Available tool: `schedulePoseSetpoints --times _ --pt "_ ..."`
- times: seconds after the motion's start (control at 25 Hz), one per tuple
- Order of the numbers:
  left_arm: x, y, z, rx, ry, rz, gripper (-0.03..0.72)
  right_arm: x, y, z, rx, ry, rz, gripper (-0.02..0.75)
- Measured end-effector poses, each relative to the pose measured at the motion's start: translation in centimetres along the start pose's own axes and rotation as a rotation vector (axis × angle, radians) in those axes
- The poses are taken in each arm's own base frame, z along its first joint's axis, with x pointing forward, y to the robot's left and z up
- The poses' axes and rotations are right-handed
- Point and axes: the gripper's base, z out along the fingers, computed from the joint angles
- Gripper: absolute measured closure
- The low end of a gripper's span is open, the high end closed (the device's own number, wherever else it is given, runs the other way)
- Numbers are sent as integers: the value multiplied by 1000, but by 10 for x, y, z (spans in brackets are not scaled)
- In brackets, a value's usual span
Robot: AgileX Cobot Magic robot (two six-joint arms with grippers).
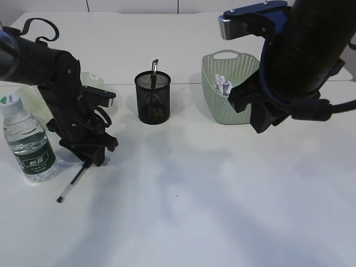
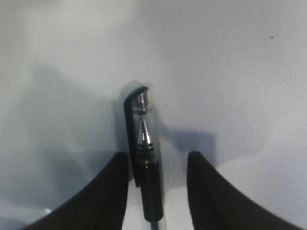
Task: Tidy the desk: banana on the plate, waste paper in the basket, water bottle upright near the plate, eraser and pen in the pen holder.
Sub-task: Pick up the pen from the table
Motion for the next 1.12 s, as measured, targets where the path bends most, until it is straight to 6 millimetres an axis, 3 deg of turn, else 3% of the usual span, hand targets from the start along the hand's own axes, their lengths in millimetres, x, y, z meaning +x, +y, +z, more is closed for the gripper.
schedulePoseSetpoints --times 0.6,0.92,1.12 --pt "0 0 0 0 -2 4 628 0 0 0 0 0 -2 526" --pt "-1 -1 -2 6 -6 11 636 0 0 0 0 0 -4 526" --pt "-4 -2 -17 19 -46 19 646 0 0 0 0 0 -4 526"
